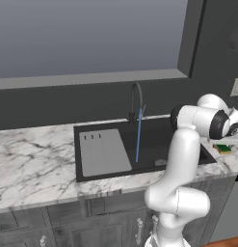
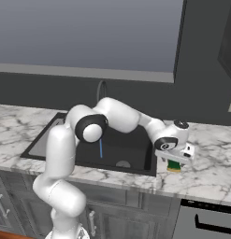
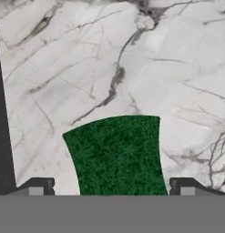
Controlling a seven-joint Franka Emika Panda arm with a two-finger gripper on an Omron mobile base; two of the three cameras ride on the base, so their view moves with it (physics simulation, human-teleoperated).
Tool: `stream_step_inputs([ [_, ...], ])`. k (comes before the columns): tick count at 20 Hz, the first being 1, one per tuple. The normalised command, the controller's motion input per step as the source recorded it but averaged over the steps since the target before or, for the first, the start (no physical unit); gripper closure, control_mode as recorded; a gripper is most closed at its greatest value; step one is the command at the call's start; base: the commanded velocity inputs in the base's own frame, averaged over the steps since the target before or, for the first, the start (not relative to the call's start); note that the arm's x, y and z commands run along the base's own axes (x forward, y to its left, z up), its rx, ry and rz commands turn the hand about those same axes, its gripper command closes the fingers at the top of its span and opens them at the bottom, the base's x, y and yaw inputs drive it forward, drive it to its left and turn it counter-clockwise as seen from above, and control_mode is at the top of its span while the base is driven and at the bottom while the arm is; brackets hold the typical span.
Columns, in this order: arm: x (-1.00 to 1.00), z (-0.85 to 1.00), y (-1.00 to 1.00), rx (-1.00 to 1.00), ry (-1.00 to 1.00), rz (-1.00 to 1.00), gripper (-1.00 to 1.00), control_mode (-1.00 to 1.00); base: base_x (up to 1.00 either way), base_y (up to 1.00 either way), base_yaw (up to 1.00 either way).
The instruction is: Soak the sponge with water for a few seconds and then drop it inside the sink.
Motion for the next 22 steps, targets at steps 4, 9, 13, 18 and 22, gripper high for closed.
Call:
stream_step_inputs([
  [4, 0.0, -0.17, 0.0, 0.0, -0.03, 0.0, -1.0, -1.0, 0.0, 0.0, 0.0],
  [9, 0.0, -0.21, 0.0, -0.01, -0.04, 0.0, -1.0, -1.0, 0.0, 0.0, 0.0],
  [13, 0.0, -0.14, 0.0, 0.0, -0.03, 0.0, -1.0, -1.0, 0.0, 0.0, 0.0],
  [18, 0.0, 0.0, 0.01, 0.0, -0.01, 0.0, -1.0, -1.0, 0.0, 0.0, 0.0],
  [22, 0.0, 0.0, 0.0, 0.0, 0.0, 0.0, -1.0, -1.0, 0.0, 0.0, 0.0],
])
